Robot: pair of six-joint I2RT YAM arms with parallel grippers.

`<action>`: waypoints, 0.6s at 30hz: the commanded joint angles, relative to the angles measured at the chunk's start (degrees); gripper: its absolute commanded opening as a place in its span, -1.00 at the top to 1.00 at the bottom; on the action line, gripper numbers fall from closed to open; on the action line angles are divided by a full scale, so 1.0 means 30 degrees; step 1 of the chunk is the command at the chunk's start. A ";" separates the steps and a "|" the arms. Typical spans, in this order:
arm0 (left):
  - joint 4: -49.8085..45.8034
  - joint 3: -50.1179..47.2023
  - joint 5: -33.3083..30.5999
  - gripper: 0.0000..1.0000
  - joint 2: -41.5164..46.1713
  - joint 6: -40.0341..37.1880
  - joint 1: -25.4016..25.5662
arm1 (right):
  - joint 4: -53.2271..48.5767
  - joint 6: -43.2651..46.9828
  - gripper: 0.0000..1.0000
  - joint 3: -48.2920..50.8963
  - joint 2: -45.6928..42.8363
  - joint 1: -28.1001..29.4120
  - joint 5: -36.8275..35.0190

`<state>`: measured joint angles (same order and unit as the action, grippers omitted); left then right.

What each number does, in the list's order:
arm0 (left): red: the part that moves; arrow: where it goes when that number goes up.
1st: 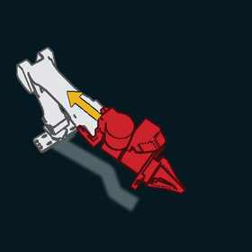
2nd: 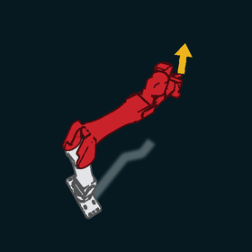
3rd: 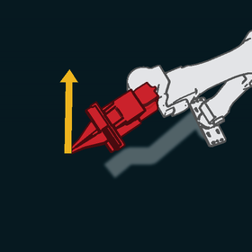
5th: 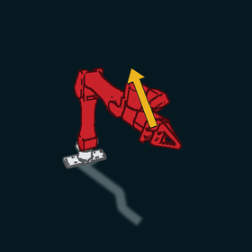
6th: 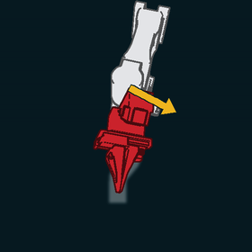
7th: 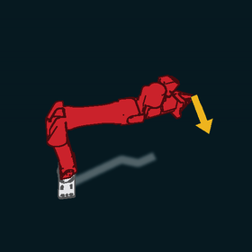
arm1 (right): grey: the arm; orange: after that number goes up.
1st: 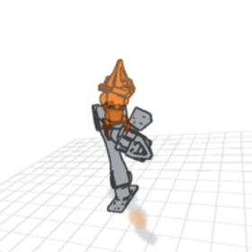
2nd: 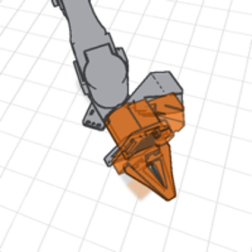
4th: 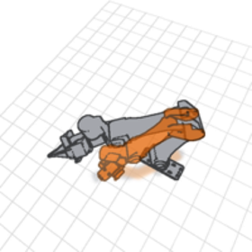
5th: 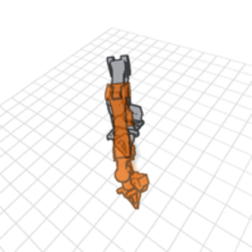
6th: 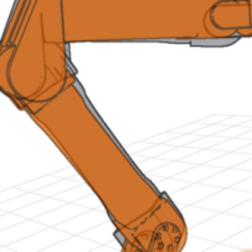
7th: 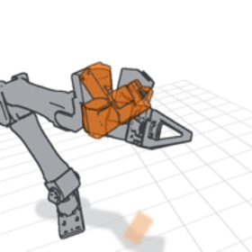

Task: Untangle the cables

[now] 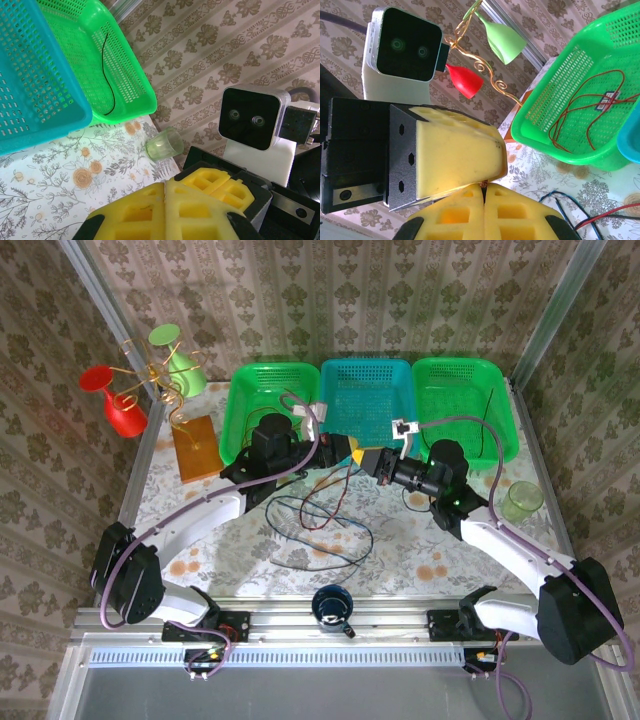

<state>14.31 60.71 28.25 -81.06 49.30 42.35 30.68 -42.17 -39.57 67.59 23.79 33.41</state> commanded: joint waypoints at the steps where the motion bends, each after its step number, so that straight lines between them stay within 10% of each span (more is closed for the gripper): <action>1: -0.0200 -0.0221 -0.0089 1.00 0.0242 -0.0336 0.0012 | 0.0833 -0.0207 1.00 0.0342 -0.0064 -0.0049 -0.0355; 18: -0.0820 -0.0836 -0.0725 1.00 0.1347 -0.0658 -0.0580 | 0.0956 -0.1572 1.00 0.0089 0.0875 -0.0637 0.0107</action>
<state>12.71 58.72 26.74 -79.79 49.19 41.67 33.32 -46.15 -38.09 70.48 22.72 34.83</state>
